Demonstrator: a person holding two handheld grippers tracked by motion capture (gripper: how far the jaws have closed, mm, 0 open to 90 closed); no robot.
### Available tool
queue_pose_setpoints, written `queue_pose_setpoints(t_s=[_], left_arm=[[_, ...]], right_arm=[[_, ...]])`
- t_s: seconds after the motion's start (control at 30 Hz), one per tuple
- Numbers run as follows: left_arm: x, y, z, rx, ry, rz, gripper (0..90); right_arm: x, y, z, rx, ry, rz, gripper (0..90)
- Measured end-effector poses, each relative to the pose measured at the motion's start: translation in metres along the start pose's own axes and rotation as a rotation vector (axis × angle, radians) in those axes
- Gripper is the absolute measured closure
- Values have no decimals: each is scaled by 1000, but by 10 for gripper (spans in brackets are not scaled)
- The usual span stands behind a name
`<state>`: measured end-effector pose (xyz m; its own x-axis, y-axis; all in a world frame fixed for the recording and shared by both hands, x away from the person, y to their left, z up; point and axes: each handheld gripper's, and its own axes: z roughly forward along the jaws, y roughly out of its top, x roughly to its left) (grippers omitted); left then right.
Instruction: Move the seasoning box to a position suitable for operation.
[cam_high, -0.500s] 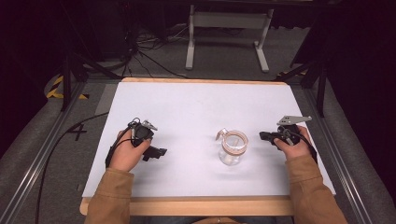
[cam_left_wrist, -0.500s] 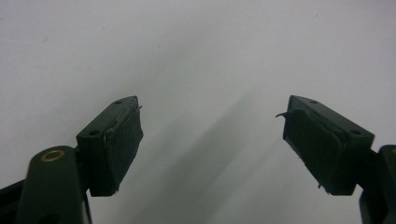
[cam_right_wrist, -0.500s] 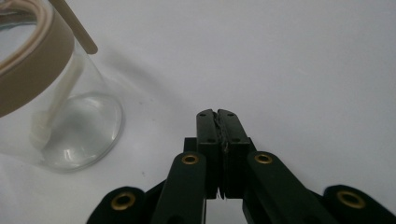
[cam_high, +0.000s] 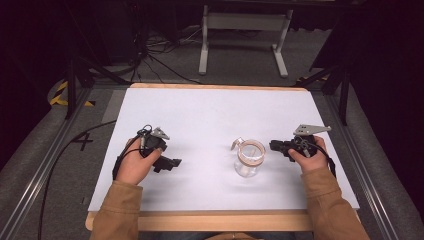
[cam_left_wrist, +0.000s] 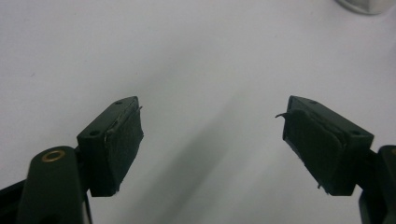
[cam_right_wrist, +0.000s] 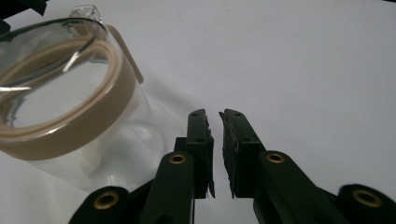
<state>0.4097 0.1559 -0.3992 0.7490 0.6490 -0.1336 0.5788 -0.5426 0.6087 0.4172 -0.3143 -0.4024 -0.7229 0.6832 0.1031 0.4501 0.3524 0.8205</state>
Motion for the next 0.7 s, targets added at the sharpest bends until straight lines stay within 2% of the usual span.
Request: queue_pose_setpoints(t_s=[0.07, 0.17, 0.33, 0.47, 0.7], left_arm=[[-3, 2, -1, -6, -4, 10, 202], [-4, 3, -3, -5, -16, 39, 202], [-4, 3, -2, 5, -15, 39, 201], [-4, 3, -1, 6, -16, 41, 201], [-4, 2, 0, 10, -17, 40, 201]], right_arm=[[4, 0, 3, -3, -1, -24, 846], [10, 1, 6, -19, 21, -45, 898], [12, -1, 11, -26, 34, -44, 900], [16, -2, 17, -19, 61, -55, 900], [19, -1, 21, -7, 72, -66, 898]])
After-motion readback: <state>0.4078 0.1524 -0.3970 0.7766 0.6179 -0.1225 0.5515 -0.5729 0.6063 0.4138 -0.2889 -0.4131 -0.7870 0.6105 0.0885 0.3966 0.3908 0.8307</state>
